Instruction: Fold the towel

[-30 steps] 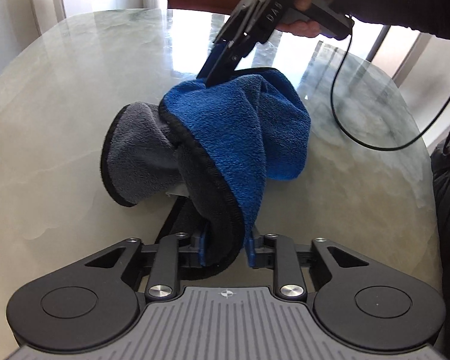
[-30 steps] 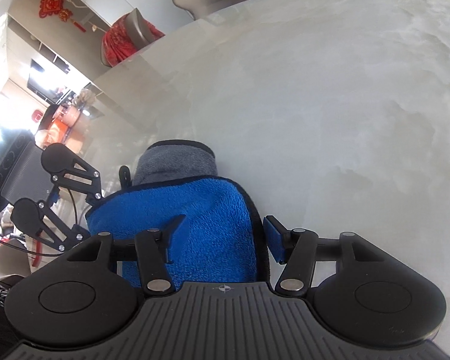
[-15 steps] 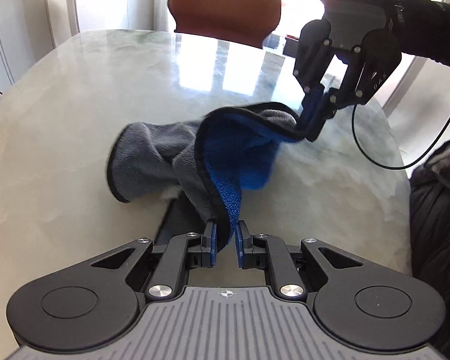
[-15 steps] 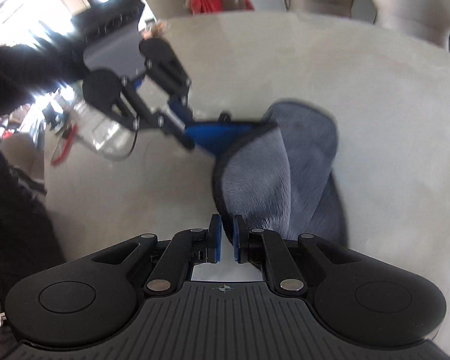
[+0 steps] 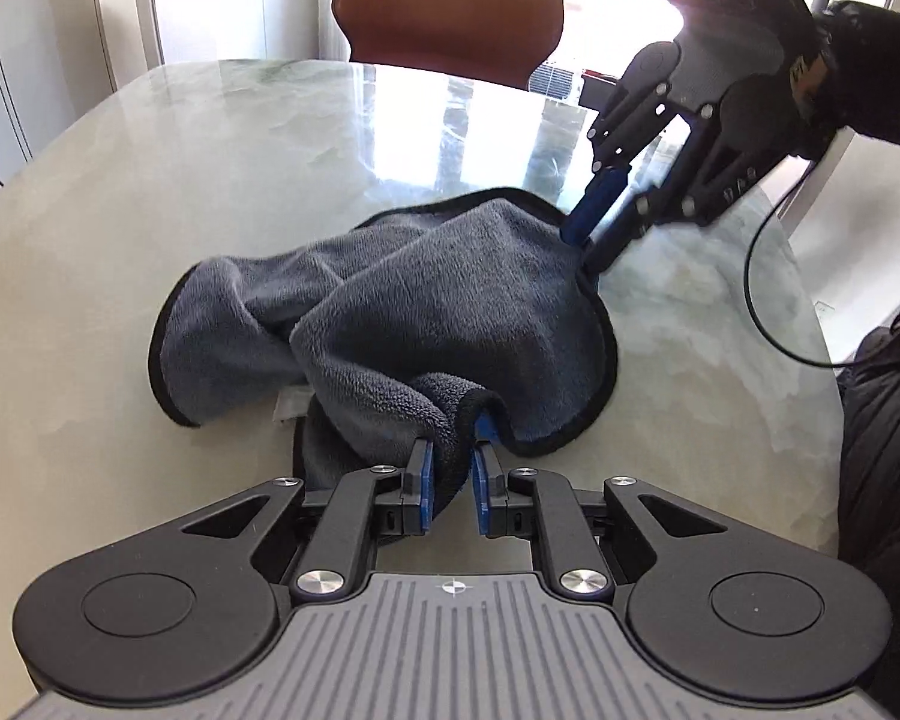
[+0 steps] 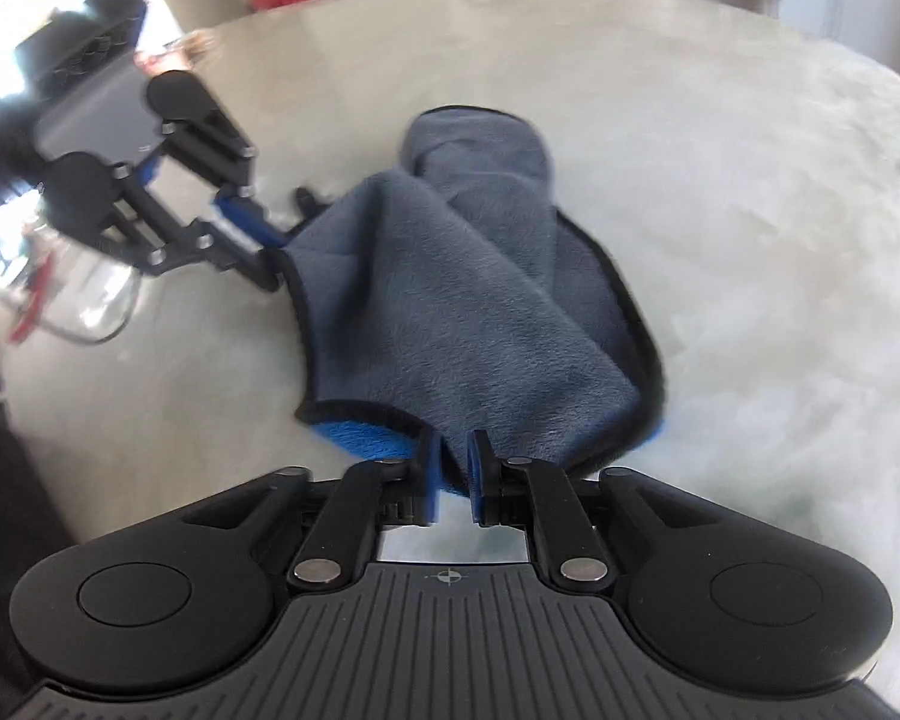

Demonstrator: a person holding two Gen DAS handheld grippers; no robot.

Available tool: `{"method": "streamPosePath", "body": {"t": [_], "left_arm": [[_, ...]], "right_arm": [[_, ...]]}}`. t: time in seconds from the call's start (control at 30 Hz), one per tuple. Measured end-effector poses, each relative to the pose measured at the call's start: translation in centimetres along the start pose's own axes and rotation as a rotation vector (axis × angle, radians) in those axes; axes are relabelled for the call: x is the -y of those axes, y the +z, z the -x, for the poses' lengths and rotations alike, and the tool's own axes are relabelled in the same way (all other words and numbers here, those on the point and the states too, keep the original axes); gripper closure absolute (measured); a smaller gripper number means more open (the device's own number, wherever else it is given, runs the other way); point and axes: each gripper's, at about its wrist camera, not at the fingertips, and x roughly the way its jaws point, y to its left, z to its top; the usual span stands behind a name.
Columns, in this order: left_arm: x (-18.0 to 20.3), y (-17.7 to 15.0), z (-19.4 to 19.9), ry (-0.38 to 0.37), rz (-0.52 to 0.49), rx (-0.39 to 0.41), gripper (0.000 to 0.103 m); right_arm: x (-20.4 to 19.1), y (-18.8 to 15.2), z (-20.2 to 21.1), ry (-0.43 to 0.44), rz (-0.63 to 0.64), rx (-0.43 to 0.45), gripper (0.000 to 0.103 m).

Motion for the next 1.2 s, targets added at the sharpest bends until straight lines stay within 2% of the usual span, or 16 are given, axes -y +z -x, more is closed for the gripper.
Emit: {"method": "streamPosePath", "body": {"t": [0.07, 0.2, 0.37, 0.47, 0.53, 0.57, 0.6, 0.7, 0.73, 0.83, 0.9, 0.97, 1.17, 1.2], "left_arm": [[0.0, 0.5, -0.1, 0.017, -0.003, 0.007, 0.089], [-0.1, 1.3, -0.2, 0.027, 0.004, 0.019, 0.089], [0.0, 1.9, 0.9, 0.044, -0.007, 0.041, 0.089], [-0.1, 2.2, 1.8, 0.044, 0.000, 0.058, 0.089], [-0.2, 2.3, 2.1, 0.040, 0.005, 0.062, 0.089], [-0.3, 2.3, 2.1, 0.040, 0.004, 0.062, 0.089], [-0.3, 2.2, 2.1, 0.042, 0.002, 0.062, 0.089], [-0.3, 1.9, 2.0, 0.035, 0.009, 0.055, 0.089], [-0.3, 1.7, 2.1, 0.026, 0.008, 0.050, 0.089], [0.4, 0.8, 2.2, 0.022, -0.035, 0.039, 0.073], [1.3, 0.1, 1.9, 0.046, -0.081, 0.022, 0.063], [1.9, -0.4, 1.0, 0.087, -0.111, 0.001, 0.059], [2.6, -1.0, -1.3, 0.194, -0.143, -0.031, 0.060], [2.5, -0.9, -1.4, 0.197, -0.138, -0.036, 0.072]], "right_arm": [[-1.5, -0.2, 0.1, -0.046, 0.020, 0.004, 0.060], [-4.5, -0.5, 0.7, 0.008, 0.075, 0.082, 0.048], [-9.2, 0.6, -2.1, -0.007, 0.082, 0.149, 0.048], [-10.3, 0.6, -3.6, -0.077, 0.063, 0.164, 0.049], [-11.0, 0.5, -4.6, -0.137, 0.070, 0.170, 0.054], [-11.1, 0.5, -5.1, -0.159, 0.066, 0.167, 0.061], [-11.2, 0.5, -5.6, -0.177, 0.060, 0.163, 0.077], [-11.1, 0.5, -6.1, -0.198, 0.024, 0.174, 0.093], [-11.1, 0.5, -6.0, -0.207, 0.019, 0.180, 0.095], [-10.5, 0.3, -4.6, -0.213, -0.014, 0.203, 0.097], [-10.4, 0.3, -3.6, -0.225, -0.026, 0.221, 0.097], [-9.9, 0.3, -2.1, -0.229, -0.031, 0.243, 0.097], [-9.1, 1.2, 0.0, -0.217, -0.059, 0.282, 0.097], [-9.2, 1.1, 0.1, -0.224, -0.055, 0.284, 0.097]]}}
